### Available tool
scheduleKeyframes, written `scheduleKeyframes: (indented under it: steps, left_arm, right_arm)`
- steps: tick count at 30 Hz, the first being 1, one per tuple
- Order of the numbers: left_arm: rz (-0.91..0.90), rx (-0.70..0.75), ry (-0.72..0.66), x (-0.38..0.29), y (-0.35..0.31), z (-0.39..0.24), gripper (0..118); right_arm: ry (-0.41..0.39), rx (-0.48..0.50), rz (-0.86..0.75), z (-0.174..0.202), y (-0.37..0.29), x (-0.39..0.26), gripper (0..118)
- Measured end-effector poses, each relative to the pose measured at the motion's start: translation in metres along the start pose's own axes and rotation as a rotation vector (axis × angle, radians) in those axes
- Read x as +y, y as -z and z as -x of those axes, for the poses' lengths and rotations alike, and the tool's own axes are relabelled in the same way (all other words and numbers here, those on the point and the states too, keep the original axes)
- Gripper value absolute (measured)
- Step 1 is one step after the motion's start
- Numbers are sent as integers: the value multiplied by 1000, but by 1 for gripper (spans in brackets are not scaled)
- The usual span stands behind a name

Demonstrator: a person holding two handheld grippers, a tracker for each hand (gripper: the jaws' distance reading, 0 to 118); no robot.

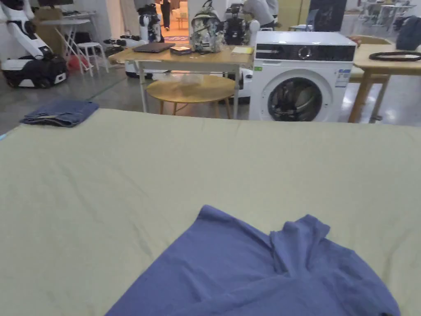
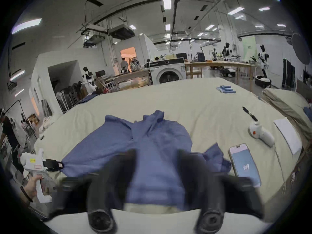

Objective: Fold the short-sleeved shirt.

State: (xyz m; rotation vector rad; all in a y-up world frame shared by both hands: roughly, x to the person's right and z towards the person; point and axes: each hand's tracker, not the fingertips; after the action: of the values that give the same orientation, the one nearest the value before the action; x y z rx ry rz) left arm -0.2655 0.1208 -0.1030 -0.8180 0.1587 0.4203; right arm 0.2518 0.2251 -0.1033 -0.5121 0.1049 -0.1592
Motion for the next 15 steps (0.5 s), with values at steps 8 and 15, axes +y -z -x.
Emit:
scheduleKeyframes:
  steps: [8, 15]
  left_arm:
    - [57, 5, 117, 6, 8, 3, 1]
    - [20, 70, 116, -7, 2, -13, 1]
  right_arm:
    - [-8, -24, 328, -60, 196, 78, 84]
    - [-25, -91, 542, -65, 272, 71, 36]
